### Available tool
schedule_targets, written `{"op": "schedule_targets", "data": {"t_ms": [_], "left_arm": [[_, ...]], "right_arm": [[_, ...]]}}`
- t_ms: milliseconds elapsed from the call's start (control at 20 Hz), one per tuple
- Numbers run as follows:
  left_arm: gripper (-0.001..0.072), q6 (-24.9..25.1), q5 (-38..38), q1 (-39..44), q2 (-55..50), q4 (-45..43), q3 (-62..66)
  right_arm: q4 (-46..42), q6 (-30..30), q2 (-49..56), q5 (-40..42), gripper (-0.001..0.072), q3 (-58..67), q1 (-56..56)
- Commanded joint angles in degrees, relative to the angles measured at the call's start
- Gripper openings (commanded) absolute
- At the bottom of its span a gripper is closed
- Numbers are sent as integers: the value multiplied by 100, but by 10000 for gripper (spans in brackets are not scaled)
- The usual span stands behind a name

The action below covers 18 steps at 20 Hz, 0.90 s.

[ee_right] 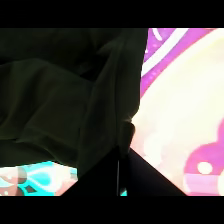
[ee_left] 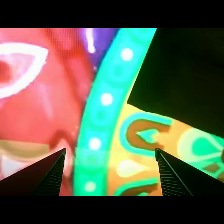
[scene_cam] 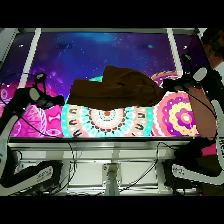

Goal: Fold the clothes and pants, and hang the long-sleeved shirts on hangers.

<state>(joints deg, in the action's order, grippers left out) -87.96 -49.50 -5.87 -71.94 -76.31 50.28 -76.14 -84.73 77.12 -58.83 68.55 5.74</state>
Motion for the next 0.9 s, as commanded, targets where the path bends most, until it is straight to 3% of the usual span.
{"op": "schedule_targets", "data": {"t_ms": [0, 100, 200, 600, 850], "left_arm": [[579, 1821, 42, -1036, -267, 2684, -15], [559, 2247, 44, -1261, -369, 3200, -13], [481, 2566, 35, -1263, -520, 3248, 17], [484, 2824, -616, -1088, -1519, 3379, 455], [486, 2824, -463, -841, -1670, 3086, 496]], "right_arm": [[46, 44, -4, 57, 15, -15, 4], [46, 42, -4, 116, 15, -15, 4], [46, 42, -4, 136, 15, -15, 4], [46, 42, -4, 138, 15, -15, 4], [50, 39, -4, 136, 15, -15, 4]]}}
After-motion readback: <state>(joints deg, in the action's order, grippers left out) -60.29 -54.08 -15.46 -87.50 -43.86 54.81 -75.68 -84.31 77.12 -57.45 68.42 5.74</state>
